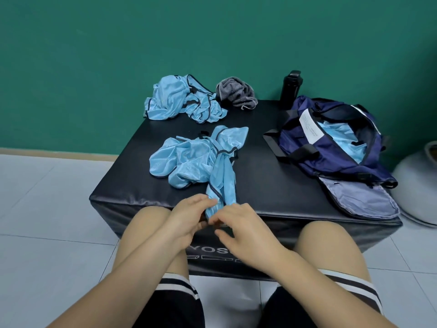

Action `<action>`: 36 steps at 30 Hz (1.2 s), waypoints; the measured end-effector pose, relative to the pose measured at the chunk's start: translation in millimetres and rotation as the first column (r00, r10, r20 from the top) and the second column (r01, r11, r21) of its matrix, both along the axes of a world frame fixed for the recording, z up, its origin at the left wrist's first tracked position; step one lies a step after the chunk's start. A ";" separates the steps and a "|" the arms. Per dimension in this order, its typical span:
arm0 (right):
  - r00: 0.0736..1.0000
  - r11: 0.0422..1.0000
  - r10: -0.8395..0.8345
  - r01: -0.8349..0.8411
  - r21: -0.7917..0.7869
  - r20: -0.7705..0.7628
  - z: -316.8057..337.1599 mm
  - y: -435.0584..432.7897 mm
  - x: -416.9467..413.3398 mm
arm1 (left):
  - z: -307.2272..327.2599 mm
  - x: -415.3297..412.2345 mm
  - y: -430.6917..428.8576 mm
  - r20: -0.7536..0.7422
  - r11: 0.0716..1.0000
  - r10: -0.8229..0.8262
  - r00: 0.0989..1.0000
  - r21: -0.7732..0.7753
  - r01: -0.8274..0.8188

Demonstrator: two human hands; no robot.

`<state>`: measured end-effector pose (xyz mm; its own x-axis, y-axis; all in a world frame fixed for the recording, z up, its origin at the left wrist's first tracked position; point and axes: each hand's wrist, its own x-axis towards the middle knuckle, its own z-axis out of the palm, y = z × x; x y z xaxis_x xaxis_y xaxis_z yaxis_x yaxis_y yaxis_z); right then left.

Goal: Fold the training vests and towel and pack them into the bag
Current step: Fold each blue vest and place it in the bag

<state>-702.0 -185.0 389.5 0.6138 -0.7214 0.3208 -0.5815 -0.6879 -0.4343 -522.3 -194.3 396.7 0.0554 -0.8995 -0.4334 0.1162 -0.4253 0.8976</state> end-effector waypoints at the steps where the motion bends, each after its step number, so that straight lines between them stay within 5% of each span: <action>1: 0.997 0.999 -0.048 0.048 0.010 0.052 1.3 0.9 -3.3 | 1.5 1.2 1.2 -0.013 1.000 0.018 1.000 -0.015 -0.018; 4: 0.935 0.966 -0.238 0.200 0.163 0.262 8.7 -5.5 -15.7 | 9.7 7.5 6.8 0.002 0.996 0.019 1.000 -0.086 -0.018; 6: 0.913 0.928 -0.315 0.239 0.285 0.260 14.5 -12.2 -19.2 | 17.8 11.8 11.8 0.046 0.992 -0.011 0.999 -0.122 0.016; 9: 0.919 0.874 -0.303 0.162 0.458 0.252 22.4 -20.7 -12.7 | 30.5 16.5 14.4 0.057 0.976 -0.054 0.997 -0.208 0.064; 13: 0.851 0.810 -0.293 -0.021 0.587 0.436 45.4 -31.4 -0.6 | 49.1 23.1 13.8 -0.011 0.934 -0.052 0.999 -0.355 0.045; 27: 0.718 0.842 -0.355 -0.033 0.538 0.599 120.1 -54.1 3.7 | 101.7 46.0 -2.5 -0.116 0.904 0.028 0.993 -0.422 -0.075; 31: 0.703 0.864 -0.346 -0.019 0.503 0.622 152.0 -60.8 7.5 | 127.7 36.5 -2.0 0.032 0.881 -0.134 0.990 -0.454 0.134; 36: 0.681 0.880 -0.314 -0.054 0.473 0.661 200.1 -72.3 9.4 | 184.0 41.0 -15.0 0.131 0.844 0.020 0.991 -0.534 0.054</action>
